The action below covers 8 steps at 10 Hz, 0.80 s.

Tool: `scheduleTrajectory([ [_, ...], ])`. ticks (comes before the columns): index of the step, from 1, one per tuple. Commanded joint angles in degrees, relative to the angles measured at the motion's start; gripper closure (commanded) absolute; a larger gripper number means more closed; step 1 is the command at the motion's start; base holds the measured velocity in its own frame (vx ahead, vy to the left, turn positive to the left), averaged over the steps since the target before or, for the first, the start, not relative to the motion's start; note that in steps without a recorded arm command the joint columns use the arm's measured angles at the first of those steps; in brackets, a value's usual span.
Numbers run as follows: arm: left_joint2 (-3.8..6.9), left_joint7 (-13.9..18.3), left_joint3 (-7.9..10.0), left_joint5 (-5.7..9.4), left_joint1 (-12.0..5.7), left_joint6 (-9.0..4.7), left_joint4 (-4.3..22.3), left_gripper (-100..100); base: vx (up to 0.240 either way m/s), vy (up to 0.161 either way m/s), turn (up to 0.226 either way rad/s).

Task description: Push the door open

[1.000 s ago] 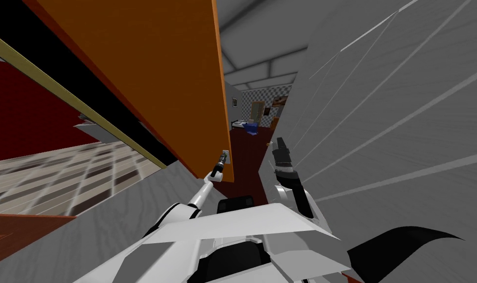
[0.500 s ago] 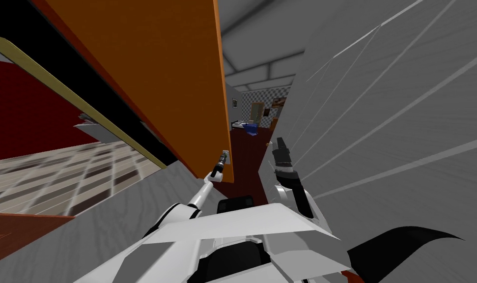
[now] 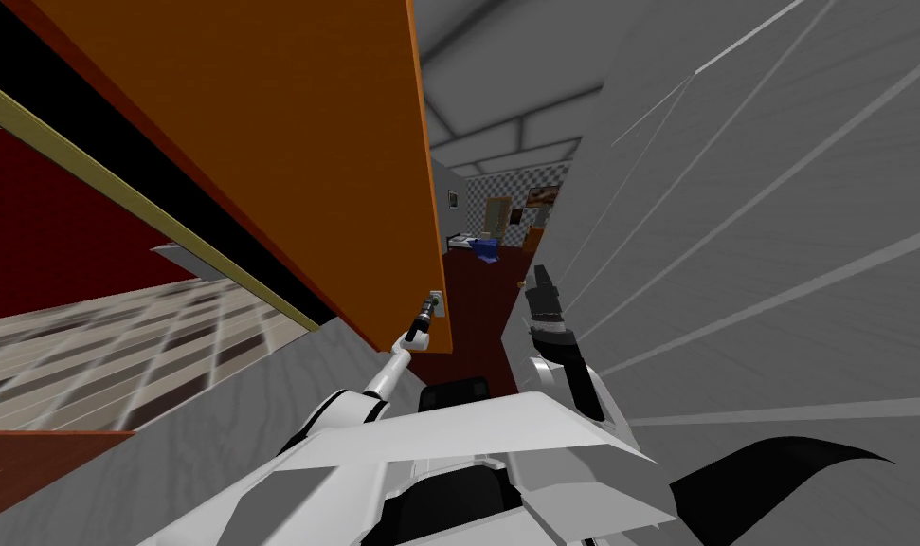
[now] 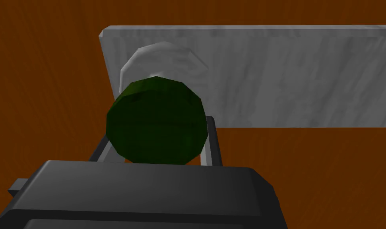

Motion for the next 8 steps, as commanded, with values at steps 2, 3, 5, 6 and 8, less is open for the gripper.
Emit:
scheduleTrajectory([
  [2,1.40,-3.13,1.92,2.88,-0.39,-0.78,-0.25,100,0.203,-0.006,0.123],
  [3,1.32,-2.60,1.54,2.25,1.12,1.23,-3.29,-100,-0.040,-0.030,0.072],
  [5,1.26,-2.59,1.56,2.33,1.16,1.35,-3.34,-100,-0.166,-0.071,0.009],
  [6,1.13,-2.57,1.57,2.41,1.21,1.48,-3.40,-100,-0.200,-0.054,0.026],
  [8,0.59,-2.54,1.61,2.58,1.31,1.76,-3.52,-100,-0.228,-0.078,0.035],
])
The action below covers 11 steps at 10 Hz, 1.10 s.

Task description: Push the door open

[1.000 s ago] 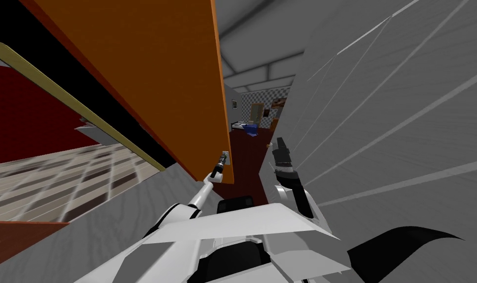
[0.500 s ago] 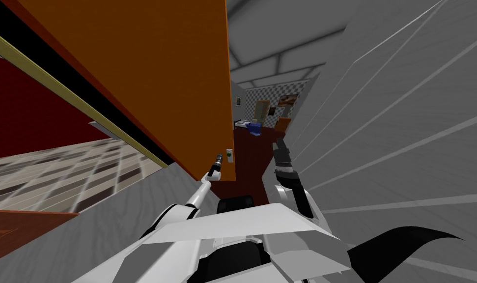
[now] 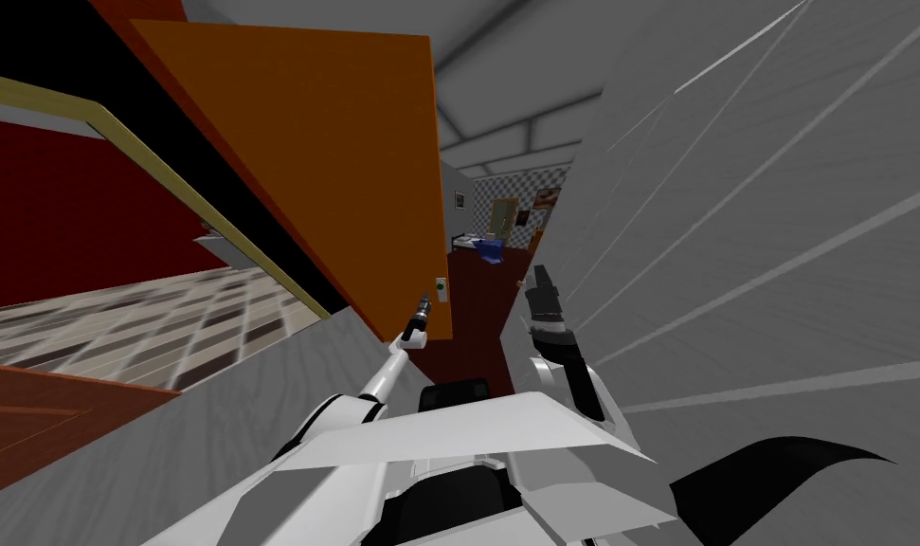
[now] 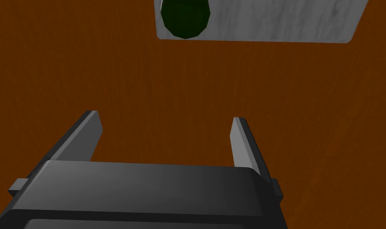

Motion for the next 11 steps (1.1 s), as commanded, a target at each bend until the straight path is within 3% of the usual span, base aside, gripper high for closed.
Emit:
scheduleTrajectory([
  [1,-0.77,0.01,0.05,0.18,0.05,0.27,-0.03,-100,-0.231,-0.097,0.037],
  [2,-1.38,0.03,0.07,0.27,0.10,0.42,-0.09,-100,-0.228,-0.095,0.043],
  [4,-0.40,0.01,0.20,0.24,-0.02,-0.15,0.46,-100,-0.009,-0.034,-0.014],
  [8,0.15,-0.15,0.60,0.27,-0.01,-0.69,0.75,-100,0.213,-0.043,-0.021],
  [11,-0.20,-0.29,0.95,0.29,0.01,-1.16,1.00,-100,0.218,-0.049,-0.026],
])
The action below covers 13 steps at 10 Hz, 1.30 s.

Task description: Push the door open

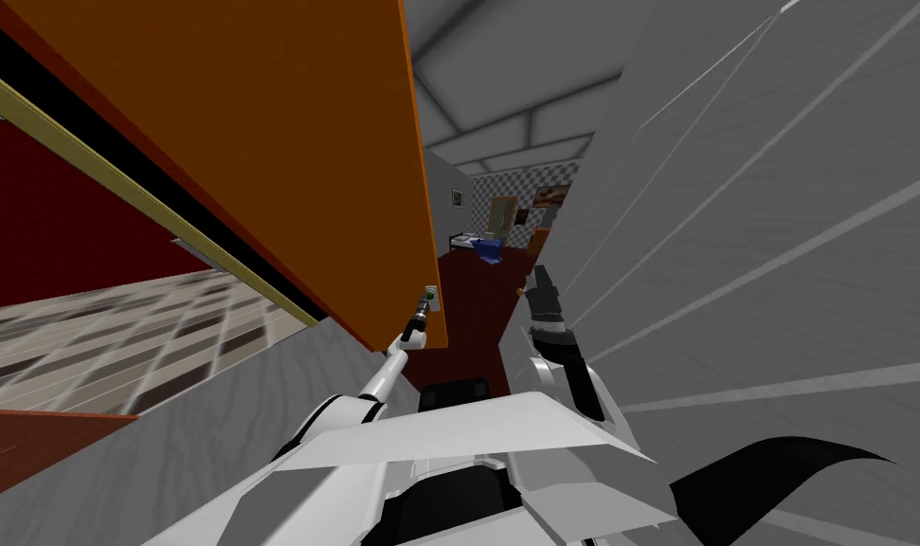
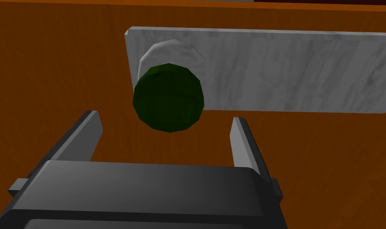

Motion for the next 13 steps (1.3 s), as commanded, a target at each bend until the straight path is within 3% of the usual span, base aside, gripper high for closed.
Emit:
scheduleTrajectory([
  [1,-0.40,-0.07,0.18,0.01,0.04,-0.28,0.11,-100,0.204,-0.028,-0.026],
  [2,-0.22,-0.02,0.10,0.01,-0.01,-0.20,0.14,-100,0.087,-0.013,-0.002],
  [3,-0.22,-0.02,0.10,0.01,-0.01,-0.20,0.14,100,-0.012,0.001,0.006],
  [8,-0.22,-0.02,0.10,0.01,-0.01,-0.20,0.14,100,-0.017,0.003,-0.001],
  [9,0.16,-2.20,0.24,2.15,-0.06,-0.49,0.46,100,0.062,-0.001,0.008],
  [13,0.43,-5.70,0.51,5.57,-0.37,-1.11,0.78,100,0.087,-0.014,0.007],
])
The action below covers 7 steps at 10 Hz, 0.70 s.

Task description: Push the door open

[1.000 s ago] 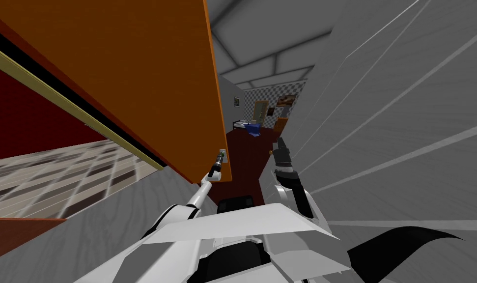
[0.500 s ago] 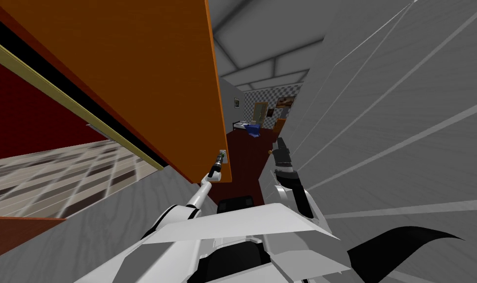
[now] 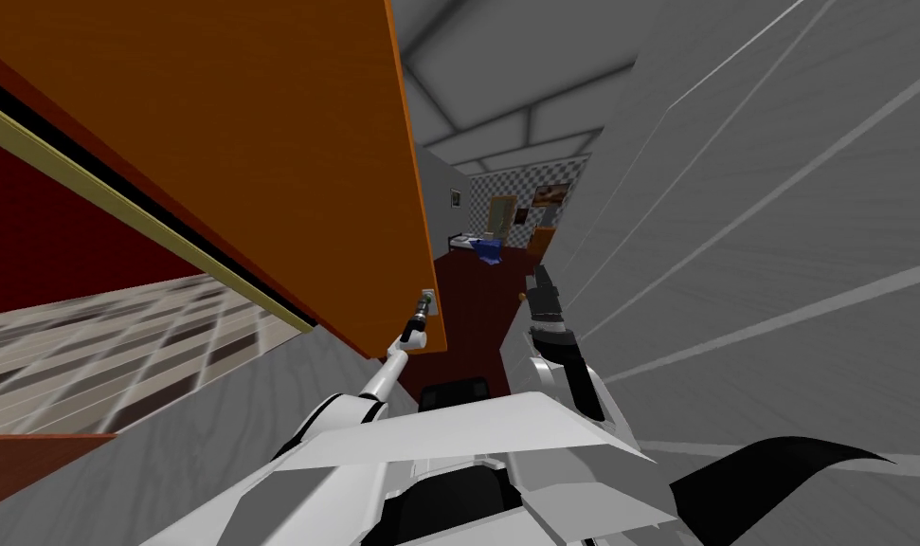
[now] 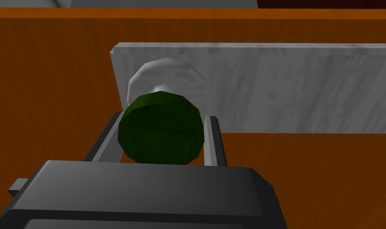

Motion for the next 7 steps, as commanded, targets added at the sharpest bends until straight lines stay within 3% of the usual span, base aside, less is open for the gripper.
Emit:
scheduleTrajectory([
  [1,0.44,-2.02,0.71,1.70,-0.10,-0.38,-0.39,100,0.082,-0.008,0.007],
  [6,-0.06,-7.87,1.15,7.40,-0.61,-1.41,0.14,100,0.102,-0.004,0.047],
  [7,0.46,-7.36,1.03,6.69,-0.63,-1.14,0.47,-100,-0.052,0.027,0.086],
])
